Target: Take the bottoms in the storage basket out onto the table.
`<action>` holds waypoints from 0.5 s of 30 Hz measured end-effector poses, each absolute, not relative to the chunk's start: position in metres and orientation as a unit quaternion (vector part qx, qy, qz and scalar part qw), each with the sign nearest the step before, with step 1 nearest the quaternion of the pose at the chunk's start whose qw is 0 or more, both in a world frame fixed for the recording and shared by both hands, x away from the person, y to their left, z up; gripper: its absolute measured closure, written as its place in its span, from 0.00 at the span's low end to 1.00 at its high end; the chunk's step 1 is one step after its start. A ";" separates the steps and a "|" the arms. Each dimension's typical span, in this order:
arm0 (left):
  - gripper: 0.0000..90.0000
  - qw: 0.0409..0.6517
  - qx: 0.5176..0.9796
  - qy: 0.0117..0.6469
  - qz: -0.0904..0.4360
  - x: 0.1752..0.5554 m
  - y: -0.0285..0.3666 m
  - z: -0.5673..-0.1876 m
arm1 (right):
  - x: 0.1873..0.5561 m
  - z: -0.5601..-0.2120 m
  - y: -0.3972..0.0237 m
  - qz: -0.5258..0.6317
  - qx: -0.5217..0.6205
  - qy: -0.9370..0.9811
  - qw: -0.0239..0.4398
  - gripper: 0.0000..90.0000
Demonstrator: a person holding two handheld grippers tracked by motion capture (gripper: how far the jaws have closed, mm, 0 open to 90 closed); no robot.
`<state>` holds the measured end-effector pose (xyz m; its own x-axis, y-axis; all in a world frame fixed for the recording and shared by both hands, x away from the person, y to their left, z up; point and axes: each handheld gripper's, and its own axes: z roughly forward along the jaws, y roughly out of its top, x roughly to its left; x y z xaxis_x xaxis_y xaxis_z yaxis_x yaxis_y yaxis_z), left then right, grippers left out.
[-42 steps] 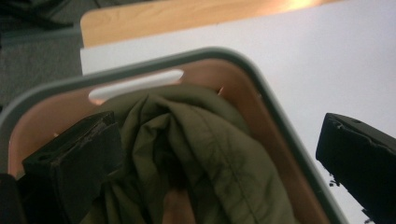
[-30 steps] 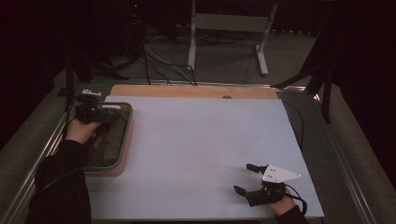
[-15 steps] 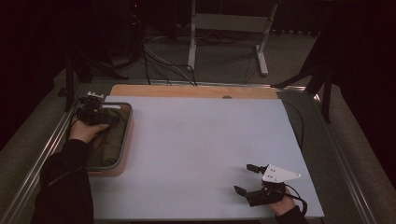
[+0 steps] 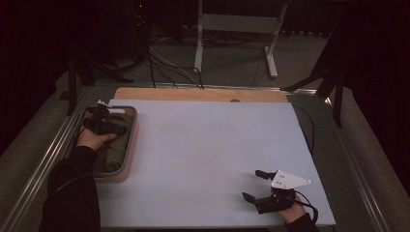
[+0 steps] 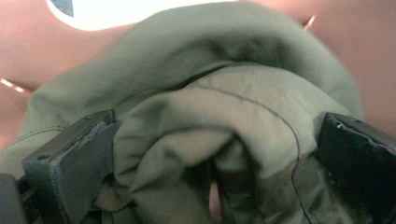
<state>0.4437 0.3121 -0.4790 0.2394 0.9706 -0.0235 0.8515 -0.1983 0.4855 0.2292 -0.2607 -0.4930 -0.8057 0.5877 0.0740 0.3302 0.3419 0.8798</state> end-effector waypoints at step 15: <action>0.18 0.160 0.776 0.593 0.144 0.444 0.307 -0.492 | 0.228 -0.493 -0.261 0.498 0.282 0.809 0.132 0.11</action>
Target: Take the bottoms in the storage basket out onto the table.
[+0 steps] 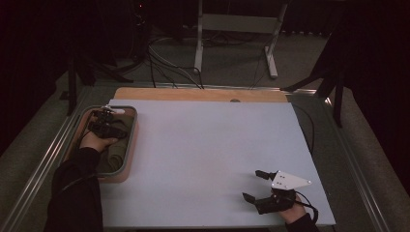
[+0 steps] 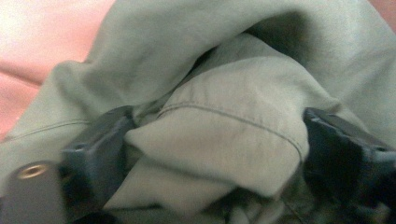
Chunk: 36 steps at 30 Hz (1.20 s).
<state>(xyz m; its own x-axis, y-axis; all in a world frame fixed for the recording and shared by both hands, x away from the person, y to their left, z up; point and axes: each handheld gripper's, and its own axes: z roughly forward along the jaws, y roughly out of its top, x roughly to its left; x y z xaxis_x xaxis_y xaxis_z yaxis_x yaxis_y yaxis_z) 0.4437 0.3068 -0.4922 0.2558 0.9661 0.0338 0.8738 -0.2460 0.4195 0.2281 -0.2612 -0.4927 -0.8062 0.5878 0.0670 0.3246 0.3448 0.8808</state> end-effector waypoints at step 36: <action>0.86 0.197 0.781 0.577 0.132 0.425 0.317 -0.461 | 0.228 -0.492 -0.263 0.498 0.289 0.806 0.140 0.11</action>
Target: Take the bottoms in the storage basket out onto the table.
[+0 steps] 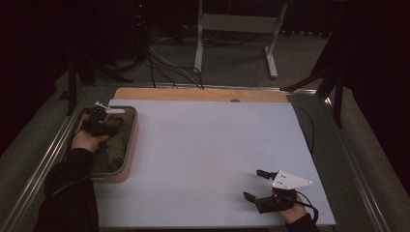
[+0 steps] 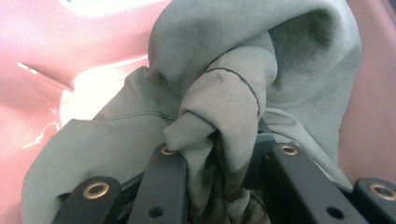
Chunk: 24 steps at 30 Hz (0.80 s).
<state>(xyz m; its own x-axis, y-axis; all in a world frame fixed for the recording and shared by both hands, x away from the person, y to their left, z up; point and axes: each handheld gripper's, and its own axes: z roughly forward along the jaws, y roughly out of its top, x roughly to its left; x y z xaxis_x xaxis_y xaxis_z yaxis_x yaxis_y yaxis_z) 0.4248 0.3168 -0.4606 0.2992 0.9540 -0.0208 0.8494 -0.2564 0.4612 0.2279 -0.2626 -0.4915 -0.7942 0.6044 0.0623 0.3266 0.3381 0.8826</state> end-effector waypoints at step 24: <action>0.86 0.285 0.754 0.570 0.160 0.392 0.340 -0.419 | 0.228 -0.491 -0.264 0.501 0.294 0.801 0.144 0.11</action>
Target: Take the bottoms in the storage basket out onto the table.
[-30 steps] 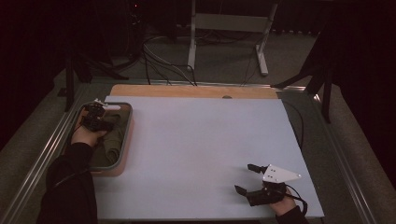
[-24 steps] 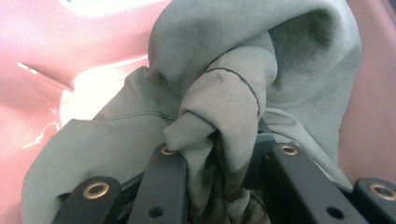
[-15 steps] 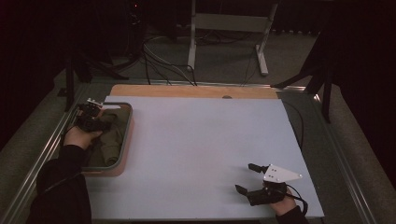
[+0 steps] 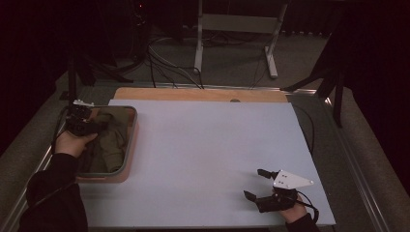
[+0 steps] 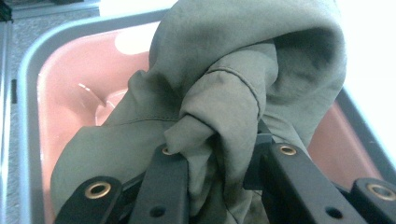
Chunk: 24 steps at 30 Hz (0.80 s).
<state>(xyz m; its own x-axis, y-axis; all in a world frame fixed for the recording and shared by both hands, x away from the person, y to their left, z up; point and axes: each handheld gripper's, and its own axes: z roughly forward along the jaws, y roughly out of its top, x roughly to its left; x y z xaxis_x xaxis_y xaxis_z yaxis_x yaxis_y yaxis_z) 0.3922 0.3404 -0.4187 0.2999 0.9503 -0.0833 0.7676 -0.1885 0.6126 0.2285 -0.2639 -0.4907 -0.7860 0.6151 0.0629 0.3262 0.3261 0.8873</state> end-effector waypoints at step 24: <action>0.87 0.384 0.730 0.547 0.140 0.369 0.358 -0.377 | 0.229 -0.489 -0.266 0.505 0.301 0.795 0.148 0.11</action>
